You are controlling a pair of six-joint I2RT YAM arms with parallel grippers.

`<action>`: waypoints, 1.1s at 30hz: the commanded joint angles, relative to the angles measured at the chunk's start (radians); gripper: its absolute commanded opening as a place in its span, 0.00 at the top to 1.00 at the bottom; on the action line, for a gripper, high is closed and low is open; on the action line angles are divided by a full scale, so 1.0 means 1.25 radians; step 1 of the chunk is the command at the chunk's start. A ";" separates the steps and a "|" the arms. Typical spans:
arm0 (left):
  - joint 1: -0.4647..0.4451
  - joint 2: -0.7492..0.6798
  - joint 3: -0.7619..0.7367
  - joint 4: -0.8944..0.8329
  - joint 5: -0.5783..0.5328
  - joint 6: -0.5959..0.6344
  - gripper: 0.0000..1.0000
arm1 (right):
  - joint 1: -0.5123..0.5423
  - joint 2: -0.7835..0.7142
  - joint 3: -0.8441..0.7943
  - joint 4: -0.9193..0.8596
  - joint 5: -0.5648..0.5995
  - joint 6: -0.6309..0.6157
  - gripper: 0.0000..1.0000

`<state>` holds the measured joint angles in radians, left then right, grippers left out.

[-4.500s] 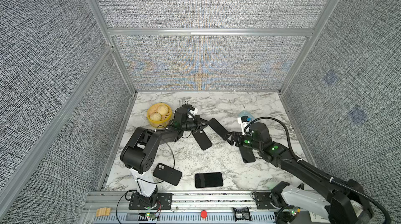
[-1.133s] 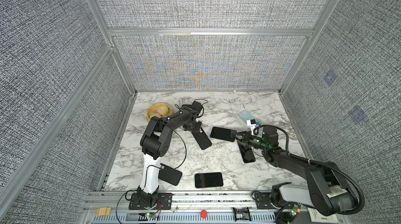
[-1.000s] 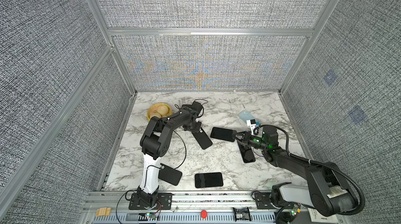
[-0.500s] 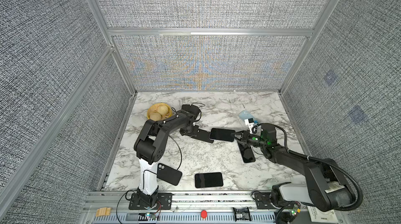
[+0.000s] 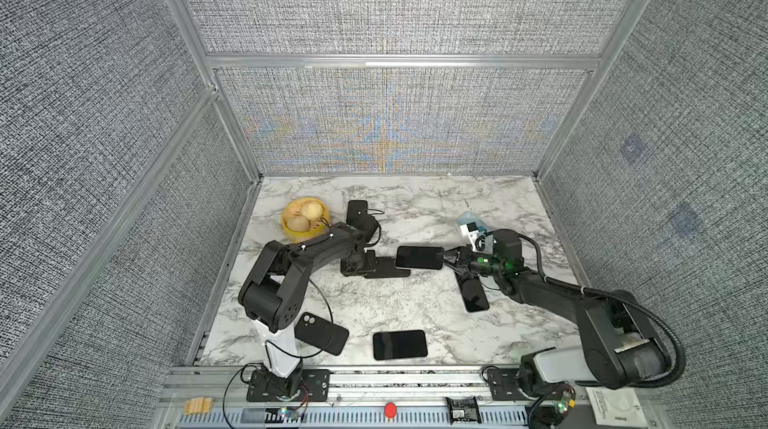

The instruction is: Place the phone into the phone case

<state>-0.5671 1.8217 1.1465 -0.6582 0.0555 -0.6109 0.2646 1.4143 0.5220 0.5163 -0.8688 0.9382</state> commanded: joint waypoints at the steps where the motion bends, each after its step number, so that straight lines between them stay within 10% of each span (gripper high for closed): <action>1: -0.005 -0.010 -0.014 0.016 0.012 -0.048 0.98 | 0.015 0.013 0.018 0.008 -0.027 0.008 0.97; 15: 0.004 -0.086 -0.054 0.039 0.034 -0.113 0.69 | 0.043 0.154 0.106 -0.015 -0.094 -0.001 0.99; 33: 0.125 -0.079 -0.114 0.270 0.292 -0.107 0.50 | 0.081 0.327 0.282 -0.161 -0.109 -0.079 1.00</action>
<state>-0.4210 1.7191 1.0058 -0.3683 0.3691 -0.7376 0.3611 1.8088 0.8589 0.2974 -0.9726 0.8364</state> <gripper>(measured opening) 0.493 0.106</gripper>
